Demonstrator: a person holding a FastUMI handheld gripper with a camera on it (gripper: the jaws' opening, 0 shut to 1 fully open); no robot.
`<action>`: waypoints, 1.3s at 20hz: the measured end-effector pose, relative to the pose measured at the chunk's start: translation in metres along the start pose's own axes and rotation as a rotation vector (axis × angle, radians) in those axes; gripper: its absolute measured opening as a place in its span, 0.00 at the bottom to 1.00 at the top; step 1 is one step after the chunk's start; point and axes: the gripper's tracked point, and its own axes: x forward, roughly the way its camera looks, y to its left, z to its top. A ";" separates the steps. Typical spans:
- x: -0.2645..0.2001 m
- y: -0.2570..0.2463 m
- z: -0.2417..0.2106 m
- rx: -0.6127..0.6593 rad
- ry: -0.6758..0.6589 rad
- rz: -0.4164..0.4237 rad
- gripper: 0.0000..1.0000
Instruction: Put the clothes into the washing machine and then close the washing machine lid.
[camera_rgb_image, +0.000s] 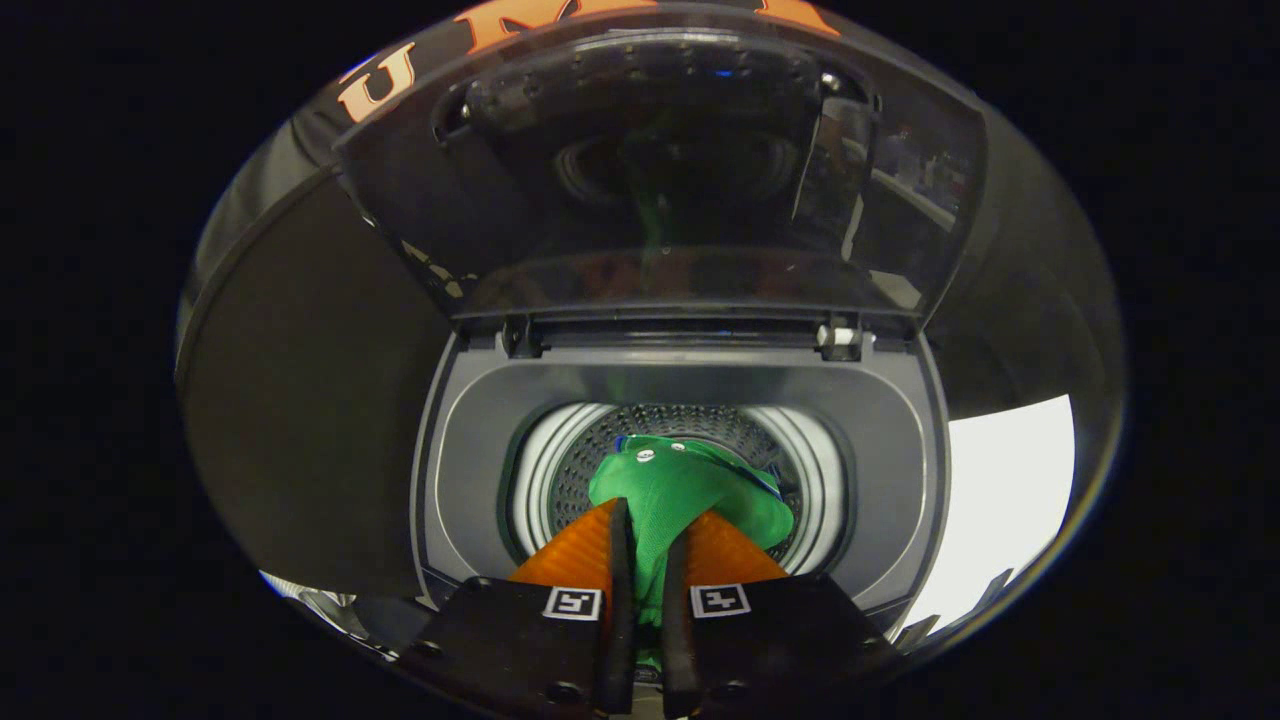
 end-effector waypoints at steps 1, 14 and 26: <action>0.007 -0.001 -0.005 0.008 0.022 -0.002 0.19; 0.059 -0.025 -0.052 0.086 0.178 -0.046 0.19; 0.044 -0.028 -0.037 0.053 0.083 -0.076 0.48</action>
